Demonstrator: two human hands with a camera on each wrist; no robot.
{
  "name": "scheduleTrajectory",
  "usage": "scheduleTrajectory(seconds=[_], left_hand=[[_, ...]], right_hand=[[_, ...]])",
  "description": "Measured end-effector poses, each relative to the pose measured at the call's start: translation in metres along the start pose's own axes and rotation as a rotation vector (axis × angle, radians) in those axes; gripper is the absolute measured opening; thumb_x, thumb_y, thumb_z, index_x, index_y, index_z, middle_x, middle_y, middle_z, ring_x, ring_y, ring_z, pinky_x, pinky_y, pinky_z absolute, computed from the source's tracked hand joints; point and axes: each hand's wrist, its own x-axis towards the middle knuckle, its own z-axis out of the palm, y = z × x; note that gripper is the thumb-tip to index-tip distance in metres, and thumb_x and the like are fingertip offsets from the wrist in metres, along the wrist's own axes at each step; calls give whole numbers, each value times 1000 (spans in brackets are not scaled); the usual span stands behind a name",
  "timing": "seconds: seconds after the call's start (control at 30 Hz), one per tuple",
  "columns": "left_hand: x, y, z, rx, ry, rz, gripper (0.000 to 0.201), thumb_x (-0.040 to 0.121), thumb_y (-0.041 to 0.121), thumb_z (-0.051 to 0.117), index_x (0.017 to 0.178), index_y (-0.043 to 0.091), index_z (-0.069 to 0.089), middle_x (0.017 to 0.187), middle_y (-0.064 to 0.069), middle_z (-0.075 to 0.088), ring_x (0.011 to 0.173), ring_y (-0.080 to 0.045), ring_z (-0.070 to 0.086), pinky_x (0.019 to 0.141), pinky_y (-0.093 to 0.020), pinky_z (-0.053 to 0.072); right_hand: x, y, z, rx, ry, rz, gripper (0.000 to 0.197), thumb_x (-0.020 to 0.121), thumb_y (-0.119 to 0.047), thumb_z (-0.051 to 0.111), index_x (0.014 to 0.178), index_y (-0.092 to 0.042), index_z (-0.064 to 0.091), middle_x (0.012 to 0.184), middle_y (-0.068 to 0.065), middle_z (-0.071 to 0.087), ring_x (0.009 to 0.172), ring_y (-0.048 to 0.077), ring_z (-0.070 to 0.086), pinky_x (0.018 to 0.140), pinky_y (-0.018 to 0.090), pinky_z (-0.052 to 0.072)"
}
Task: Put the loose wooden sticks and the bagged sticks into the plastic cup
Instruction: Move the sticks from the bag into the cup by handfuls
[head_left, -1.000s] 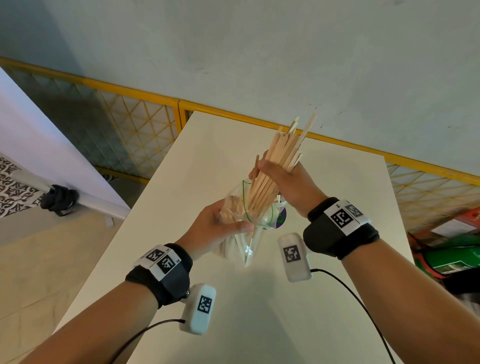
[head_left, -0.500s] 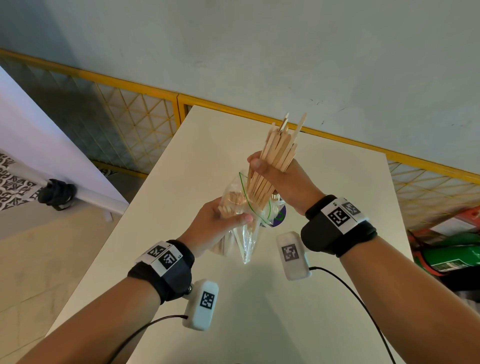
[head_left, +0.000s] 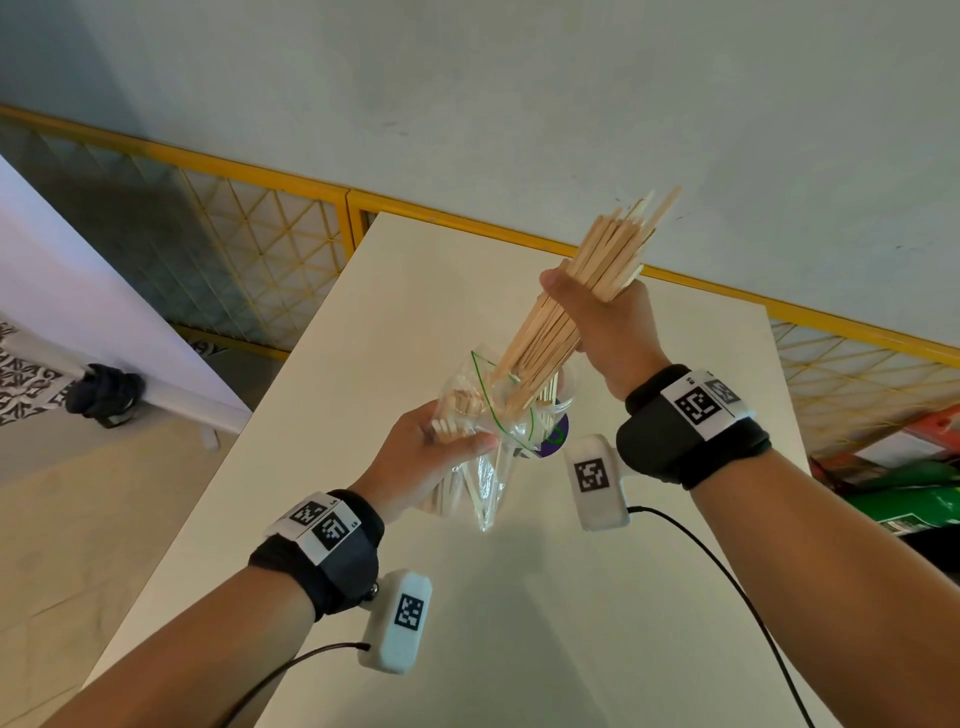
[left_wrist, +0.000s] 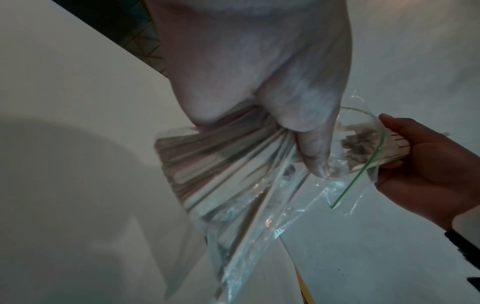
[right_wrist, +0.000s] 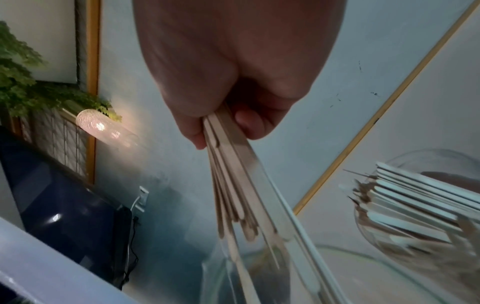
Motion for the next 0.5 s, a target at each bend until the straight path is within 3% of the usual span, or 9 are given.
scheduleTrajectory(seconds=[0.07,0.13,0.23,0.33,0.43,0.5], left_hand=[[-1,-2,0,-4,12,-5,41,74,31,80,107,7,74,104,-15,78,100,-30,74,93,-43,55],[-1,-4,-2,-15,18,-16,42,73,32,81,106,8,75,102,-15,78,94,-24,75,89,-41,56],[0,-5,-5,-28,41,-34,28,82,18,81,108,9,75,96,-6,80,87,-12,75,82,-31,56],[1,-5,-10,-35,73,-40,25,86,10,76,110,7,74,99,-3,80,89,-10,75,80,-26,54],[1,-7,-15,-37,102,-52,26,86,11,77,111,8,74,105,-8,80,95,-16,75,86,-30,56],[1,-8,-18,-41,121,-63,26,85,11,77,111,8,74,105,-9,79,96,-17,74,87,-32,55]], right_hand=[[6,-3,-5,18,50,-3,11,86,-27,67,79,-19,68,75,0,69,60,8,64,47,16,45],[12,-8,-12,57,103,-2,12,87,-28,66,82,-17,67,75,0,68,59,7,64,45,15,44],[23,-14,-25,103,167,5,15,86,-29,66,85,-14,66,72,-2,65,55,3,63,43,14,44],[35,-16,-35,112,245,7,16,84,-28,68,74,-17,63,66,-5,62,52,3,61,46,17,46],[42,-5,-37,-16,267,26,22,83,-32,69,68,-19,58,62,-7,59,54,7,58,52,22,48],[43,8,-32,-168,227,35,26,85,-34,67,66,-21,54,60,-9,56,52,4,54,48,17,44]])
